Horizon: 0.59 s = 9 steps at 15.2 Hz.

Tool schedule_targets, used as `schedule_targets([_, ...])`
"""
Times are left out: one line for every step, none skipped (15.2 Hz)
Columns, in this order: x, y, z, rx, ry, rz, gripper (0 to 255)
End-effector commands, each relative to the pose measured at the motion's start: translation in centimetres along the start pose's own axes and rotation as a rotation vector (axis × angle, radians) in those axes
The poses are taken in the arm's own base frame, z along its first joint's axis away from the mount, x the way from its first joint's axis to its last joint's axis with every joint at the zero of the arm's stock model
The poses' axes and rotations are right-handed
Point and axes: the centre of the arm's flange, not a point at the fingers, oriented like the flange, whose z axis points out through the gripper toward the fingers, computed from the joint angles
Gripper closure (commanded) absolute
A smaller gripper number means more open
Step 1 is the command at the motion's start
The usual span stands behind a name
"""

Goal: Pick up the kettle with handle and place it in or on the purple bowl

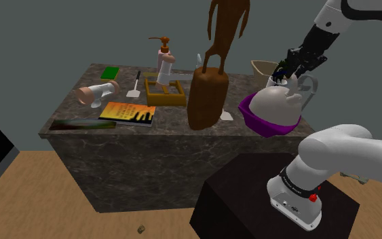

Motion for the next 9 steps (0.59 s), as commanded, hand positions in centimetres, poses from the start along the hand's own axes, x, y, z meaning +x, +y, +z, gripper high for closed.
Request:
schedule_targets([0.0,0.1,0.5,-0.006,-0.013,0.001,0])
schedule_targets([0.1,0.2,0.5,-0.006,-0.013,0.001,0])
schedule_targets([0.0,0.2,0.6,-0.006,-0.013,0.001,0])
schedule_targets([0.0,0.2,0.5,-0.006,-0.013,0.001,0])
schedule_targets([0.0,0.2,0.5,-0.006,-0.013,0.001,0])
schedule_targets([0.0,0.0,0.4,-0.007,-0.013,0.001,0])
schedule_targets([0.0,0.0,-0.9,-0.007,-0.013,0.001,0])
schedule_targets([0.0,0.0,-2.2,-0.007,-0.013,0.001,0])
schedule_targets([0.0,0.0,-3.5,-0.007,-0.013,0.001,0])
